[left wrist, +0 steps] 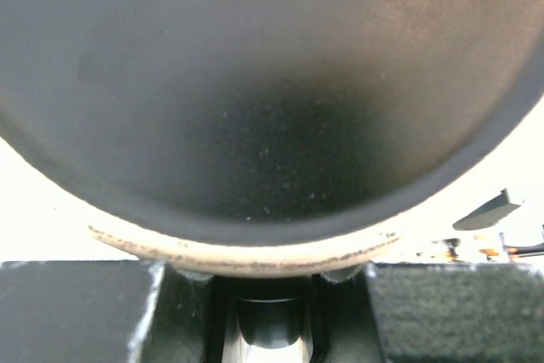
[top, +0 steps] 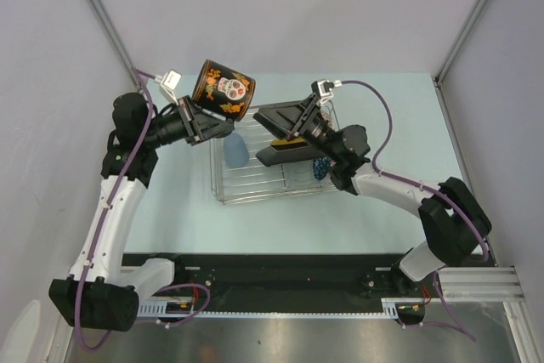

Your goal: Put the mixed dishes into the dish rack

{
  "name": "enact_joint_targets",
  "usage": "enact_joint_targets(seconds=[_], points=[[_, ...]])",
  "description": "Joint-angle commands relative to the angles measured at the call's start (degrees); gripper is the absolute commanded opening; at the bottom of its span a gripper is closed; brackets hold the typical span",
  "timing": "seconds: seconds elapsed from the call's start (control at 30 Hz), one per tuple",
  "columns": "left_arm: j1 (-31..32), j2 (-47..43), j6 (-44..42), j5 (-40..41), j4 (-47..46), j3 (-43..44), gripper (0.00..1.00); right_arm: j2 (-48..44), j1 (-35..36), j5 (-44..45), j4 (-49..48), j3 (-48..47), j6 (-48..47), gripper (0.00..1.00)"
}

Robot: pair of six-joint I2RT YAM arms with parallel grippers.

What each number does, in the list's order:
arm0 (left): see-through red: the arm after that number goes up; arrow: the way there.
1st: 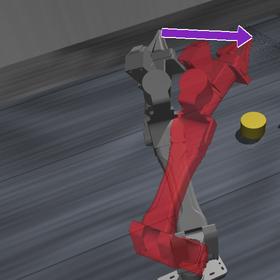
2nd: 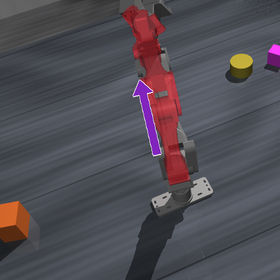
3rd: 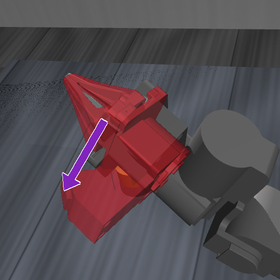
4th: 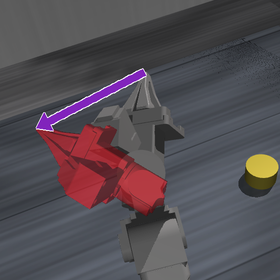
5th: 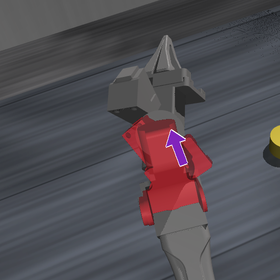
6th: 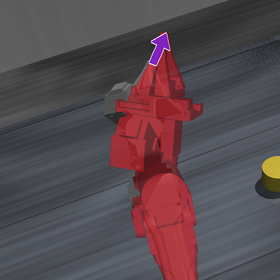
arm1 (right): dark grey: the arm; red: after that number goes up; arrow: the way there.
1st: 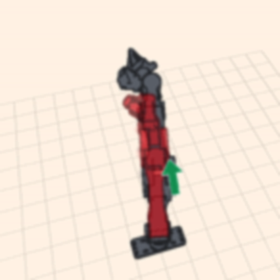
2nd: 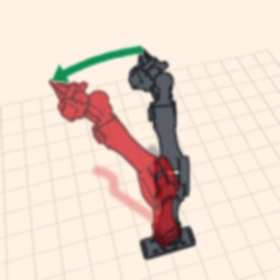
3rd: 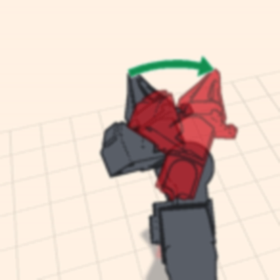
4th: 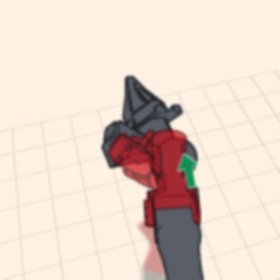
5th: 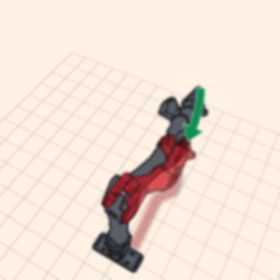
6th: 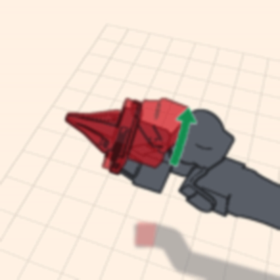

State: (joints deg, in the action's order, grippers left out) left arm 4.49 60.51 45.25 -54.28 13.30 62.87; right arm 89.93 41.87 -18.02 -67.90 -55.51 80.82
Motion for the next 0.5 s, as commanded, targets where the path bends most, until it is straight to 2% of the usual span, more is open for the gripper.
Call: enact_joint_targets(seconds=[0.0,0.23,0.33,0.47], points=[[-1.4,-1.6,-13.1,-1.3,1.8,8.4,0.00,-8.6,-3.5,-5.4,6.4,2.4,-4.3,0.67],[-1.8,-2.6,-29.9,2.1,16.1,8.0,0.00,-20.0,-11.2,-8.4,21.8,4.7,-9.9,0.69],[-1.8,-1.8,-38.5,5.5,23.0,7.0,0.00,-23.3,-14.4,-9.4,25.2,4.9,-10.9,0.70],[-1.7,-1.2,-44.5,10.1,30.9,5.6,0.00,-25.9,-16.4,-9.8,28.8,5.1,-12.6,0.70]])
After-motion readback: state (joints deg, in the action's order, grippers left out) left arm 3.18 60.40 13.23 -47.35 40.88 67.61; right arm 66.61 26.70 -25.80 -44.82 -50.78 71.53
